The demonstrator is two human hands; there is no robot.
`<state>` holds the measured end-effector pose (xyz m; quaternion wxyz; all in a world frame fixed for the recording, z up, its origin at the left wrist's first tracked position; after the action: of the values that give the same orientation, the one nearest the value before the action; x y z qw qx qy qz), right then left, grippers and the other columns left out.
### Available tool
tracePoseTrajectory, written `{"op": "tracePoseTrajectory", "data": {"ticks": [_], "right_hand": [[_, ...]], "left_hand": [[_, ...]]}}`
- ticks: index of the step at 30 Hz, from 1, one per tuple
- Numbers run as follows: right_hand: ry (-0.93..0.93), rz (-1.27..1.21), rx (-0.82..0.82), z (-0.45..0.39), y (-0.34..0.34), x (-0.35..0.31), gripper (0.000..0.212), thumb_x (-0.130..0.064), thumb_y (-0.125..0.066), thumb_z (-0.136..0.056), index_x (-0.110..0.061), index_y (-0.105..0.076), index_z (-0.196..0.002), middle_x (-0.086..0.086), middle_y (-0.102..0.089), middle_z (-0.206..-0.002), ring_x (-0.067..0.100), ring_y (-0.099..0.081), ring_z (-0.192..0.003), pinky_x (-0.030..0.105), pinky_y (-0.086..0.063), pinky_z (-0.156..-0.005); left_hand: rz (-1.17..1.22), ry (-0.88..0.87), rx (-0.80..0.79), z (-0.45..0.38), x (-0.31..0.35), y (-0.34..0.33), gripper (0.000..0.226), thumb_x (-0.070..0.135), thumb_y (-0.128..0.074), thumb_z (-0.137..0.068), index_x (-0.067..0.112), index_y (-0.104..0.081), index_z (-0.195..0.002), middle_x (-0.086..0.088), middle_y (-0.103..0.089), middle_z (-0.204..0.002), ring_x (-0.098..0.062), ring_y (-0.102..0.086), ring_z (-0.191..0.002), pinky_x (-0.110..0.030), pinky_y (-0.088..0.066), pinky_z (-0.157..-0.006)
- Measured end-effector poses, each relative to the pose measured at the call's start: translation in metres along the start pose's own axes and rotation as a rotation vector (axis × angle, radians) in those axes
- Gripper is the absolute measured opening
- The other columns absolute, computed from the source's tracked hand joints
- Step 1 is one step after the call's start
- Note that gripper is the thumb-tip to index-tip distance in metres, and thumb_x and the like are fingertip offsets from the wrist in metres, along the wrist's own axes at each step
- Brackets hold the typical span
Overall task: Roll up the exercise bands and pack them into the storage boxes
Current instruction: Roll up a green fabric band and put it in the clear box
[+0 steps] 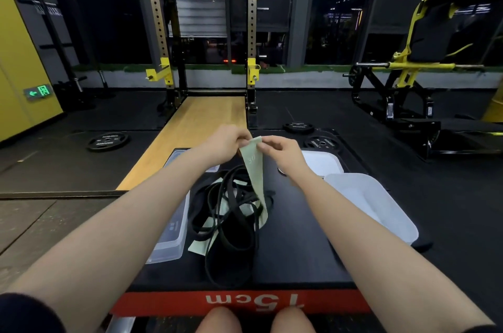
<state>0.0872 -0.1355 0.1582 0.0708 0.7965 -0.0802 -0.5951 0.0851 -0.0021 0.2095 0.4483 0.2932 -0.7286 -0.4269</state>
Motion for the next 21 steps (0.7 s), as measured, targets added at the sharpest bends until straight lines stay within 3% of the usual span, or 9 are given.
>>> {"op": "tracePoseTrajectory", "data": {"ticks": [3, 6, 11, 15, 21], "right_hand": [[0.013, -0.135, 0.024, 0.002, 0.002, -0.014, 0.018, -0.006, -0.062, -0.088, -0.003, -0.068, -0.105, 0.003, -0.068, -0.089, 0.003, -0.063, -0.075, 0.012, -0.049, -0.067], [0.003, -0.213, 0.100, 0.001, 0.007, -0.024, 0.017, -0.006, -0.063, -0.088, -0.002, -0.069, -0.103, 0.006, -0.069, -0.088, 0.013, -0.064, -0.077, 0.022, -0.051, -0.067], [0.030, -0.338, 0.183, 0.011, 0.020, -0.046, 0.018, -0.006, -0.065, -0.086, -0.002, -0.067, -0.104, 0.009, -0.070, -0.089, 0.016, -0.067, -0.072, 0.021, -0.053, -0.056], [0.049, -0.337, 0.226, 0.022, 0.025, -0.053, 0.008, -0.007, -0.069, -0.084, -0.011, -0.066, -0.089, 0.008, -0.071, -0.085, 0.018, -0.068, -0.073, 0.025, -0.055, -0.059], [0.076, -0.337, 0.245, 0.041, 0.036, -0.058, 0.008, -0.007, -0.063, -0.088, -0.006, -0.067, -0.095, 0.008, -0.070, -0.084, 0.017, -0.068, -0.072, 0.024, -0.056, -0.062]], "left_hand": [[0.040, -0.033, 0.064, 0.000, 0.004, 0.013, 0.020, 0.008, -0.047, -0.096, 0.005, -0.065, -0.102, -0.005, -0.060, -0.090, -0.015, -0.053, -0.079, -0.018, -0.036, -0.068], [0.238, -0.016, 0.184, 0.002, 0.009, 0.027, 0.014, 0.010, -0.052, -0.094, 0.008, -0.065, -0.097, 0.000, -0.060, -0.082, -0.007, -0.056, -0.065, -0.008, -0.045, -0.055], [0.724, 0.106, 0.306, 0.014, 0.002, 0.027, 0.013, 0.007, -0.061, -0.089, 0.010, -0.063, -0.101, 0.001, -0.062, -0.079, -0.014, -0.062, -0.075, -0.022, -0.057, -0.068], [1.048, 0.142, 0.371, 0.027, 0.005, 0.018, 0.011, 0.001, -0.060, -0.088, 0.011, -0.060, -0.093, -0.003, -0.065, -0.082, -0.013, -0.065, -0.078, -0.020, -0.058, -0.062], [1.133, 0.153, 0.430, 0.038, 0.020, 0.014, 0.015, 0.002, -0.063, -0.086, 0.016, -0.063, -0.082, -0.005, -0.063, -0.087, -0.016, -0.064, -0.085, -0.023, -0.059, -0.060]]}}
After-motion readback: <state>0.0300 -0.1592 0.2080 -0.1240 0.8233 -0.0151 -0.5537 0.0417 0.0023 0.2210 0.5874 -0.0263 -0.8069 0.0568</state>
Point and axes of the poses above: each hand's wrist, its own z-axis away from the middle knuckle, its own y-axis out of the back of the hand, x = y × z, the point moved 7 cm from there along -z, towards the middle knuckle
